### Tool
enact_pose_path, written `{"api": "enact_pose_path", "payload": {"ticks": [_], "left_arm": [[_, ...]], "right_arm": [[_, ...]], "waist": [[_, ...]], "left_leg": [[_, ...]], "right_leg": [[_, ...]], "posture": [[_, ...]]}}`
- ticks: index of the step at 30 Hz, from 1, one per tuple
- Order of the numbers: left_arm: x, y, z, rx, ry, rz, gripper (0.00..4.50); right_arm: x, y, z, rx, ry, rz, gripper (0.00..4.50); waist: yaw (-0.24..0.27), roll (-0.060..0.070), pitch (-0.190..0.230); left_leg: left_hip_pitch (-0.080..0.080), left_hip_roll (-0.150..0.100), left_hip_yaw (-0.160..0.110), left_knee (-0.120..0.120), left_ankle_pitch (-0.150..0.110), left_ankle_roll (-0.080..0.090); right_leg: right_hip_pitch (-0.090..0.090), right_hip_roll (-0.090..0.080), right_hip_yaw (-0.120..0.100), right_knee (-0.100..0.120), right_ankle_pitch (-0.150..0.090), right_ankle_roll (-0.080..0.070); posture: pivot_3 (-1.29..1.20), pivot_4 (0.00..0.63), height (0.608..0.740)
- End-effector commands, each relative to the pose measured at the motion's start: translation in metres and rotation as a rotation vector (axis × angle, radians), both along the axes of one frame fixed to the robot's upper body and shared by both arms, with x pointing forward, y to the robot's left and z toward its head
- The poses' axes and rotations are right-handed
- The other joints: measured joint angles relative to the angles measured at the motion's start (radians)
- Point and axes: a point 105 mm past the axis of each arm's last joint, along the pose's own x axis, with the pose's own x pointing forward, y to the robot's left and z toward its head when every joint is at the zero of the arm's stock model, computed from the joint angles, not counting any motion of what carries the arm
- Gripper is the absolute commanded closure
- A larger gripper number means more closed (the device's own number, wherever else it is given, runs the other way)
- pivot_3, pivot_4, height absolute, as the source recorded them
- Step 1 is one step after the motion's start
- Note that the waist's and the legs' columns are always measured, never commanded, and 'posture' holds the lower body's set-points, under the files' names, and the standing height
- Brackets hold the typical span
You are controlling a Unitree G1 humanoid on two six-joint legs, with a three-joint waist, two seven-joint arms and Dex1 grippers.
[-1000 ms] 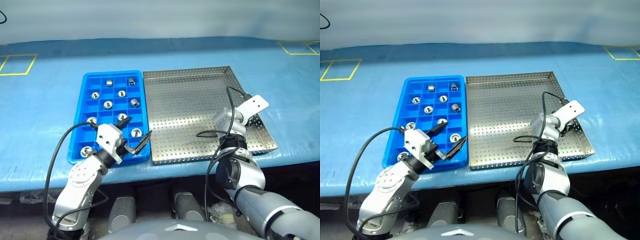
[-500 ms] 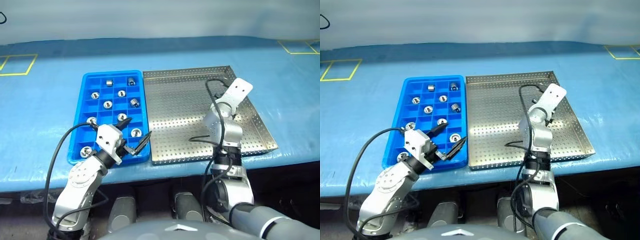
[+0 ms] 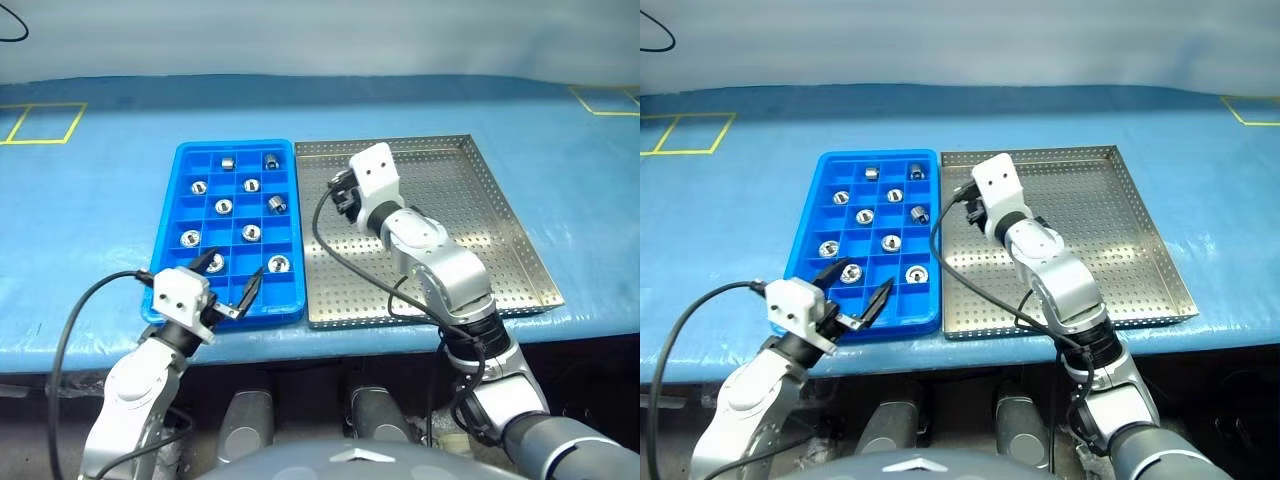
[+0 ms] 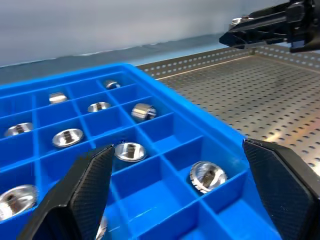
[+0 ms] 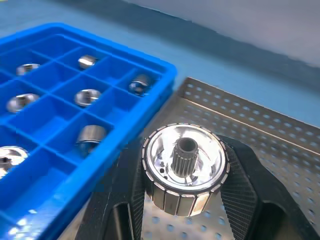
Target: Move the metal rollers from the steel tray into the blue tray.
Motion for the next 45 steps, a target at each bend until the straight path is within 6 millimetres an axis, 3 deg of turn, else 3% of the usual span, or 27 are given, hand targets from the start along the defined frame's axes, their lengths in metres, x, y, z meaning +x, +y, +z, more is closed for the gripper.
{"api": "enact_pose_path", "payload": {"ticks": [1,6,15,24,34,42,45], "left_arm": [[-0.014,0.008,0.018,0.037,-0.077,0.019,0.0],[-0.032,0.023,0.009,0.07,-0.041,0.06,0.0],[-0.043,0.019,0.008,0.022,-0.031,0.028,0.0],[-0.038,0.01,0.007,-0.002,-0.025,-0.019,0.0],[-0.031,0.003,0.005,-0.02,-0.026,-0.054,0.0],[-0.026,-0.006,0.007,-0.038,-0.03,-0.101,0.0],[-0.022,-0.01,0.012,-0.047,-0.051,-0.126,0.0]], "right_arm": [[-0.012,0.031,0.008,0.014,-0.013,0.183,2.79],[-0.032,0.062,-0.012,-0.002,0.069,0.379,2.79],[-0.079,0.084,-0.038,-0.037,0.188,0.646,2.79],[-0.084,0.083,-0.058,-0.034,0.293,0.646,2.79],[-0.095,0.092,-0.066,0.05,0.392,0.705,2.79],[-0.088,0.086,-0.068,0.067,0.396,0.654,0.08],[-0.083,0.075,-0.052,0.11,0.343,0.628,0.02]], "waist": [[0.009,-0.001,0.0],[0.033,-0.002,0.001],[0.062,-0.006,0.0],[0.064,-0.006,0.0],[0.061,-0.007,-0.001],[0.053,-0.008,-0.002],[0.053,-0.008,-0.002]], "left_leg": [[0.0,0.0,0.0,0.0,0.0,0.0],[-0.001,0.0,0.0,0.0,-0.001,-0.001],[-0.008,0.006,0.001,0.0,-0.002,-0.002],[-0.012,0.002,0.001,0.002,-0.001,-0.003],[-0.011,0.002,0.001,0.002,-0.001,-0.003],[-0.009,0.002,0.001,0.002,-0.001,-0.003],[-0.007,0.002,0.001,0.002,-0.001,-0.003]], "right_leg": [[0.0,0.0,0.0,0.0,0.0,0.0],[-0.001,-0.001,-0.001,-0.001,-0.001,-0.001],[-0.012,-0.003,-0.002,-0.002,-0.001,-0.001],[-0.012,0.0,-0.003,0.0,-0.001,-0.001],[-0.011,0.0,-0.003,0.0,0.0,-0.001],[-0.009,0.0,-0.003,0.001,0.0,-0.001],[-0.007,0.0,-0.003,0.001,0.0,-0.001]], "posture": [[0.22,0.15,0.74],[0.26,0.15,0.74],[0.27,0.15,0.74],[0.25,0.15,0.74],[0.23,0.15,0.74],[0.2,0.15,0.74],[0.18,0.15,0.74]]}}
